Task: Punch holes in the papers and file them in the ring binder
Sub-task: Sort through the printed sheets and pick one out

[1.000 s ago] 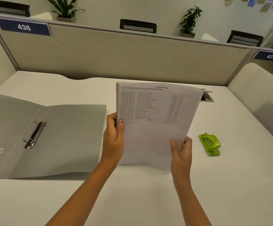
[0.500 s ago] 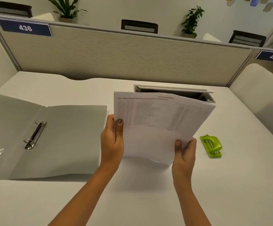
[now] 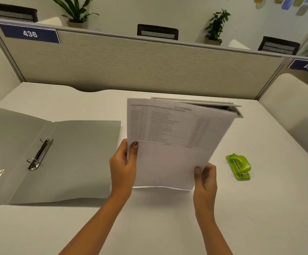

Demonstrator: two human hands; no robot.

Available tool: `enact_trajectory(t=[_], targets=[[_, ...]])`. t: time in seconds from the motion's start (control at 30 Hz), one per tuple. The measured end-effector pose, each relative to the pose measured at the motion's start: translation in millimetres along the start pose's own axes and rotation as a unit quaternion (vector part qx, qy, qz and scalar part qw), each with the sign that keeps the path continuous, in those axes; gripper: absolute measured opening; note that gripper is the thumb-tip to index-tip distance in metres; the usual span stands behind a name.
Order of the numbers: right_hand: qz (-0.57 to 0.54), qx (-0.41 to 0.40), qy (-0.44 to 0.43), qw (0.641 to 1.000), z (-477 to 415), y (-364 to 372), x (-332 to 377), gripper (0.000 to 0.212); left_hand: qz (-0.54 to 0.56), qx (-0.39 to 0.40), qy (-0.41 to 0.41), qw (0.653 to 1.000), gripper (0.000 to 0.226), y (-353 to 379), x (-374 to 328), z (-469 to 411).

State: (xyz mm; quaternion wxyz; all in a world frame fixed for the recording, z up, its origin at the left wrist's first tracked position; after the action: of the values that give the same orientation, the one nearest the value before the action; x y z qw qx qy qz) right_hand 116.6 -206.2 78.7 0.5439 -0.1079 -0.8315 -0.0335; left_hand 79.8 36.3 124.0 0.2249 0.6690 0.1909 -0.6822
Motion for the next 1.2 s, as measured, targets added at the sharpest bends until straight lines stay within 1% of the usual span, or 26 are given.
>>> enact_trajectory(t=[0.1, 0.17, 0.2, 0.27, 0.33, 0.37, 0.47, 0.53, 0.6, 0.7, 0.8, 0.9, 0.97, 1.0, 1.1, 1.17, 1.2], targets=[[-0.021, 0.003, 0.015, 1.0, 1.5, -5.8, -4.5, 0.004, 0.053, -0.024, -0.006, 0.998, 0.015, -5.3, -5.5, -3.1], [-0.085, -0.016, 0.052, 0.995, 3.5, -6.6, -10.1, 0.004, 0.085, -0.031, -0.016, 0.996, 0.016, -5.8, -7.0, -6.8], [-0.13, -0.034, 0.082, 0.988, 5.5, -5.6, -14.1, 0.01, 0.099, -0.033, -0.023, 0.994, 0.017, -5.5, -6.4, -8.7], [-0.199, -0.06, 0.139, 0.968, 10.1, -2.0, -23.5, 0.032, 0.129, -0.04, -0.041, 0.99, 0.017, -5.0, -2.3, -11.6], [-0.242, -0.062, 0.167, 0.954, 14.0, 3.3, -30.2, 0.052, 0.155, -0.045, -0.057, 0.985, 0.02, -5.0, 4.6, -13.4], [-0.263, -0.064, 0.174, 0.947, 15.5, 5.7, -31.7, 0.055, 0.168, -0.044, -0.068, 0.983, 0.023, -4.7, 8.7, -13.9], [-0.315, -0.067, 0.186, 0.928, 18.4, 13.5, -34.6, 0.054, 0.196, -0.033, -0.096, 0.975, 0.024, -2.2, 20.6, -14.7], [-0.334, -0.057, 0.186, 0.922, 19.6, 20.4, -30.3, 0.049, 0.213, -0.024, -0.109, 0.971, 0.026, 2.2, 25.5, -13.4], [-0.342, -0.041, 0.178, 0.922, 20.5, 27.3, -23.6, 0.044, 0.24, -0.011, -0.128, 0.962, 0.03, 8.1, 30.1, -10.9], [-0.33, -0.049, 0.159, 0.929, 16.0, 28.6, -14.7, 0.037, 0.274, 0.01, -0.152, 0.95, 0.031, 14.6, 37.8, -7.0], [-0.263, -0.057, 0.108, 0.957, 2.2, 17.3, -9.4, 0.036, 0.293, 0.019, -0.161, 0.942, 0.032, 9.2, 42.3, -8.6], [-0.181, -0.061, 0.056, 0.98, -13.7, -3.3, -5.2, 0.036, 0.319, -0.003, -0.158, 0.935, 0.031, -12.1, 45.9, -24.4], [-0.134, -0.064, 0.029, 0.989, -23.6, -17.4, -2.1, 0.033, 0.305, -0.027, -0.152, 0.94, 0.026, -30.0, 45.7, -37.8], [-0.117, -0.068, 0.02, 0.991, -27.9, -23.5, -0.7, 0.031, 0.278, -0.035, -0.142, 0.949, 0.023, -37.5, 43.3, -43.0], [-0.085, -0.073, 0.004, 0.994, -35.9, -35.8, -1.6, 0.03, 0.124, -0.036, -0.072, 0.989, 0.025, -46.7, 24.0, -49.6], [-0.068, -0.075, -0.005, 0.995, -37.4, -39.5, -1.8, 0.03, 0.035, -0.019, -0.028, 0.999, 0.02, -42.3, 13.8, -48.2], [-0.062, -0.076, -0.009, 0.995, -37.5, -39.9, -1.6, 0.03, 0.007, -0.006, -0.018, 1.0, 0.016, -38.4, 11.2, -46.7]])
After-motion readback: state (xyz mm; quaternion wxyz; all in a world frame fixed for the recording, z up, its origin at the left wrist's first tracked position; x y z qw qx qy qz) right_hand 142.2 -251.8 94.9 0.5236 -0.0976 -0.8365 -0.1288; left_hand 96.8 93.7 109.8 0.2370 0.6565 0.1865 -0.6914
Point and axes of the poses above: each hand's wrist, its own z-axis away from the middle knuckle, its own y-axis out of the palm, x = y × z, the point moved 7 cm from there along -z, towards the middle knuckle, and after that the axes turned 15 degrees about -y, right-handed, at the moved point
